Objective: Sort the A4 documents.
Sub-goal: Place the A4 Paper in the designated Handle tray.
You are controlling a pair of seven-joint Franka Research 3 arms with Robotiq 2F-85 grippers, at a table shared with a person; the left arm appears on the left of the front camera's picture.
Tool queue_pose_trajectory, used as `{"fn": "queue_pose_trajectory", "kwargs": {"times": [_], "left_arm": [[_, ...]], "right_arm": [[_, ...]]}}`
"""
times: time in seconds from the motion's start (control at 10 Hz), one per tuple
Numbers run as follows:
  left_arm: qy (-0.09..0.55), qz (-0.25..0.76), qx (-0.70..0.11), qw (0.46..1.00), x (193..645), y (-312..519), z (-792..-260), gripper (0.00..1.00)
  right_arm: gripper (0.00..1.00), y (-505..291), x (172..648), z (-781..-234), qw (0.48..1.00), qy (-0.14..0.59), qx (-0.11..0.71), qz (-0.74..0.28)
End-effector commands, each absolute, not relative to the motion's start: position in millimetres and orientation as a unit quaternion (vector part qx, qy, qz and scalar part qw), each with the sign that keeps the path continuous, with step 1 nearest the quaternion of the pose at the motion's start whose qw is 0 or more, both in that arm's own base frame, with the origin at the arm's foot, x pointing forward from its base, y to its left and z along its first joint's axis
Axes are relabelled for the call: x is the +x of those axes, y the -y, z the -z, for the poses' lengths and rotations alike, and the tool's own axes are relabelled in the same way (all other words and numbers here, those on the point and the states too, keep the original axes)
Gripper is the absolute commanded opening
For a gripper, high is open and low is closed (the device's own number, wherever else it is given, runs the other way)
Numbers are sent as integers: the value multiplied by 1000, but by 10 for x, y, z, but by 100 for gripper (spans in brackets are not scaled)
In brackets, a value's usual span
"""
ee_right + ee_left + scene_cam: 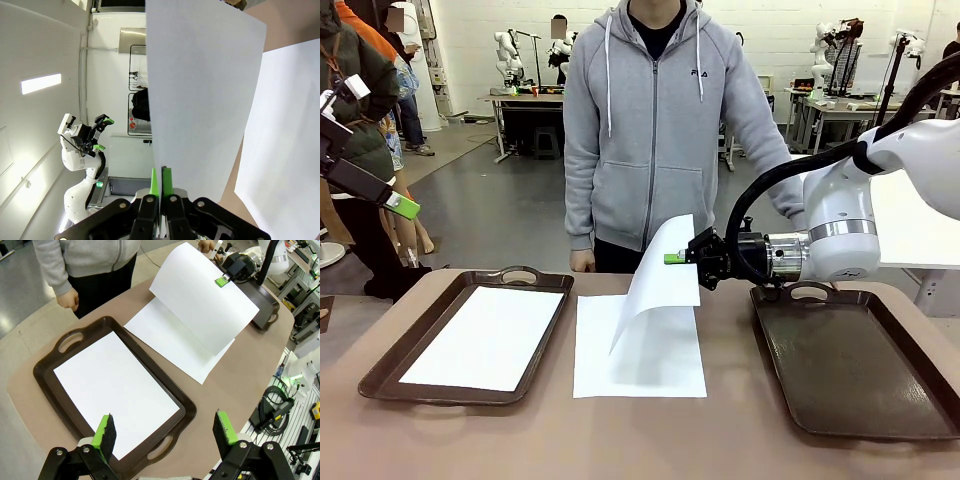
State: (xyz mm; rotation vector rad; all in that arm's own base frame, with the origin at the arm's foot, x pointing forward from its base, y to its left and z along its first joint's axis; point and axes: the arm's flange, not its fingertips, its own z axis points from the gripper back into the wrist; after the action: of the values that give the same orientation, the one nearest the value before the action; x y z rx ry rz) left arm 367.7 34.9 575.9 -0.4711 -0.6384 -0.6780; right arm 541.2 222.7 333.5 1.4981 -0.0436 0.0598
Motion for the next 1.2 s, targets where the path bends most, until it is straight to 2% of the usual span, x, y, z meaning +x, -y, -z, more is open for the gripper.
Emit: {"fn": "queue_pose_trajectory", "kwargs": {"times": [0.0, 0.7, 1.0, 1.1], "left_arm": [[305, 323, -223, 868, 3673, -344, -5760, 100], [305, 323, -223, 868, 3673, -344, -5760, 100], [305, 323, -223, 868, 3673, -344, -5760, 100], [305, 323, -223, 868, 3673, -344, -5760, 100]], "right_arm": [[0, -2226, 5412, -3335, 732, 20, 681, -27], [1, -1715, 5383, -3482, 749, 59, 660, 1], [1, -1333, 5229, -3544, 758, -8, 651, 34], [1, -972, 5091, -3585, 747, -39, 663, 35]]}}
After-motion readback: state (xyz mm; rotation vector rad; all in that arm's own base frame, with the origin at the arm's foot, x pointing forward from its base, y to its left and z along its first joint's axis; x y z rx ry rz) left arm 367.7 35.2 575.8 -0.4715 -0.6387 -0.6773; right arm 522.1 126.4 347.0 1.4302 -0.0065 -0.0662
